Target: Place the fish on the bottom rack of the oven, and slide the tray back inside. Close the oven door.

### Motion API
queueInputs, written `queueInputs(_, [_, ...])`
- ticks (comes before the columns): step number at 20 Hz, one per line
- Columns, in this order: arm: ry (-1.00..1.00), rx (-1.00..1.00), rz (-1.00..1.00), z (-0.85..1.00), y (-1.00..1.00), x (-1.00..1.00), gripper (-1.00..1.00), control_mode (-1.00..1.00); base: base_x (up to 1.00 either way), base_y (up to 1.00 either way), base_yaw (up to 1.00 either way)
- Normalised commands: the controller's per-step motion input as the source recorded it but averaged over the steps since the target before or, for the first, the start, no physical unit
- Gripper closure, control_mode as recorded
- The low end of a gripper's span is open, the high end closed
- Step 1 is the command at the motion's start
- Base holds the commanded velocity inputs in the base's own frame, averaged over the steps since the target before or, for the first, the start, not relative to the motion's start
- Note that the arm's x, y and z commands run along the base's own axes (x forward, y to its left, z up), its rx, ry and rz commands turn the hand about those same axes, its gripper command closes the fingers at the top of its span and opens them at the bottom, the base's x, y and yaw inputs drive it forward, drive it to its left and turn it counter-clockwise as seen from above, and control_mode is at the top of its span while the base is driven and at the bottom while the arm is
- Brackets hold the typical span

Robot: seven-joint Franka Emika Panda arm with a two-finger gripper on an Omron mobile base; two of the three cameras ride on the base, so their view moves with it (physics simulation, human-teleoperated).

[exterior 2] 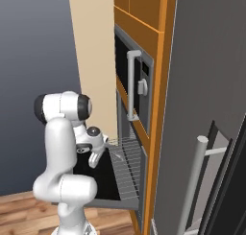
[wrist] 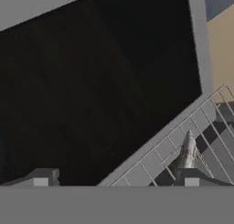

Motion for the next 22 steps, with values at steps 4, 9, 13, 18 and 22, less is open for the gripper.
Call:
queueInputs(4, [0.17, -0.14, 0.40, -0.11, 0.21, 0.20, -1.00, -1.00, 0.00, 0.00, 0.00])
queueInputs(9, [0.20, -0.16, 0.34, -0.16, 0.15, 0.49, -1.00, -1.00, 0.00, 0.00, 0.00])
queueInputs(13, [0.14, -0.19, 0.20, 0.00, 0.15, 0.60, -1.00, -1.00, 0.00, 0.00, 0.00])
queueInputs(18, [0.05, -0.16, 0.05, 0.00, 0.14, 0.55, -1.00, -1.00, 0.00, 0.00, 0.00])
queueInputs(22, [0.06, -0.07, 0.00, 0.00, 0.05, 0.64, -1.00, -1.00, 0.00, 0.00, 0.00])
